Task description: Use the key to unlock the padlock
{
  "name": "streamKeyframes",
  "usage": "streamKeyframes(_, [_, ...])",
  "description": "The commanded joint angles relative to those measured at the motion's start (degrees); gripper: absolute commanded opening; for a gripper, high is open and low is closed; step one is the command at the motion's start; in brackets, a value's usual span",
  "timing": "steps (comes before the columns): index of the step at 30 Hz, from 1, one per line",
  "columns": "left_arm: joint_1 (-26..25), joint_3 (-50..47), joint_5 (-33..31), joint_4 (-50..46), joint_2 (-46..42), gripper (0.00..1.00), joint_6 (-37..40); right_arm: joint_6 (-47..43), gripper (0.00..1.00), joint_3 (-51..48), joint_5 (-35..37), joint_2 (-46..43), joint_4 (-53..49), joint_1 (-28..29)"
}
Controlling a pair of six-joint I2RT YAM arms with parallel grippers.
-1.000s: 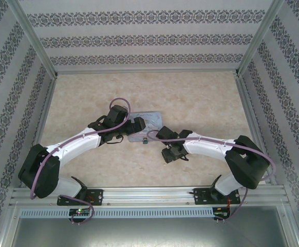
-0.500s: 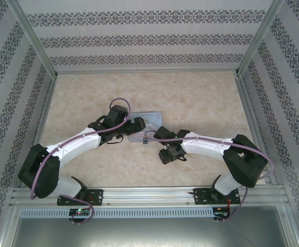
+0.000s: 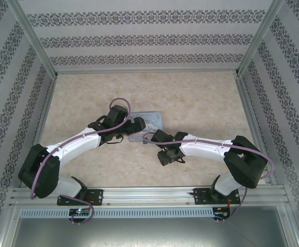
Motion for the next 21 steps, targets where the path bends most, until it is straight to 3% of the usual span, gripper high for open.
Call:
streamKeyframes(1, [-0.9, 0.9, 0.8, 1.8, 0.0, 1.00, -0.4, -0.7, 0.54, 1.6, 1.9, 0.9, -1.3, -0.8])
streamKeyframes(21, [-0.9, 1.2, 0.9, 2.1, 0.9, 1.00, -0.4, -2.9, 0.43, -0.2, -2.2, 5.1, -0.8, -2.5])
